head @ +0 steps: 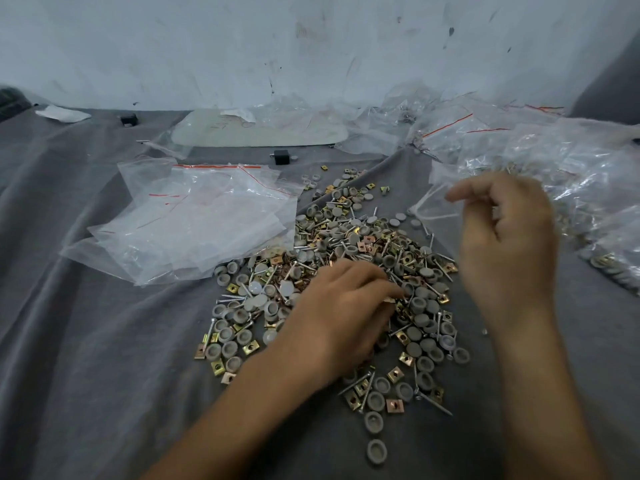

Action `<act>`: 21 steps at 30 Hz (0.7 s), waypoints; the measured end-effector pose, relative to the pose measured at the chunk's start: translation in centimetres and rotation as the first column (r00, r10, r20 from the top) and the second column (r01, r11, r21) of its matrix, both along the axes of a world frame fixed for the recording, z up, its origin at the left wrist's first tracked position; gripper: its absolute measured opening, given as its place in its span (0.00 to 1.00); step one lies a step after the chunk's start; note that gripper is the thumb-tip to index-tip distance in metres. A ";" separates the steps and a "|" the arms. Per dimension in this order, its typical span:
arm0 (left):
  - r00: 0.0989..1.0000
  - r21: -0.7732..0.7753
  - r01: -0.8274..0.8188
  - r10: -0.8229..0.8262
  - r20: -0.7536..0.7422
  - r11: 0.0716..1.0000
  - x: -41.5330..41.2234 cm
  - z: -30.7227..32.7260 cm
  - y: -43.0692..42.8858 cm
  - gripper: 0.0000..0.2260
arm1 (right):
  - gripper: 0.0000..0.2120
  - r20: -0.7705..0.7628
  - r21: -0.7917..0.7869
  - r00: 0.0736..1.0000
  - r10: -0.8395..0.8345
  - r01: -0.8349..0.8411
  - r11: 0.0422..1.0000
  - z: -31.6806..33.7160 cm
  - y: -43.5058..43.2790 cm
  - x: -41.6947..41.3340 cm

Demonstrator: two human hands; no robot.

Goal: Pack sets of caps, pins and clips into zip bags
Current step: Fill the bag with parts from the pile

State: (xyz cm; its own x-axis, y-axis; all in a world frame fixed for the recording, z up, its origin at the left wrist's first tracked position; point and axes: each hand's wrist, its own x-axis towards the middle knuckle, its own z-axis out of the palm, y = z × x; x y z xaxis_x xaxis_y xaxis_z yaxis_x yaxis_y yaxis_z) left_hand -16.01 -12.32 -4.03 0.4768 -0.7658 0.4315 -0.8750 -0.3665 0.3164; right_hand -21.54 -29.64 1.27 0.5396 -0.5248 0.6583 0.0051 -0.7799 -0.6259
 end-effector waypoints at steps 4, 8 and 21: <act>0.999 0.108 -0.031 0.029 0.025 0.994 0.1 -0.4 -1.0 0.16 | 0.14 -0.147 0.027 0.981 0.126 -0.123 0.992 -0.5 0.0 0.1; 0.995 0.046 -0.102 0.102 -0.005 0.994 0.4 -0.3 -0.3 0.11 | 0.11 -0.240 0.049 0.946 0.218 -0.213 0.976 -0.7 0.0 0.2; 0.770 -0.328 -0.325 0.047 -0.636 0.887 4.5 0.7 4.6 0.12 | 0.13 -0.245 0.158 0.908 0.341 -0.309 0.938 -0.2 1.3 -0.2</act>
State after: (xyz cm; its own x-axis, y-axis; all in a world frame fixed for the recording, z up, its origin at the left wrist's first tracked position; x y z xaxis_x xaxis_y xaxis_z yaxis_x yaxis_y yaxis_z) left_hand -11.50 -7.76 -3.28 0.8528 -0.4590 0.2492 -0.3811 -0.2206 0.8979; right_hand -21.78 -28.37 1.04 0.8388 -0.3528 0.4147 0.0683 -0.6875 -0.7230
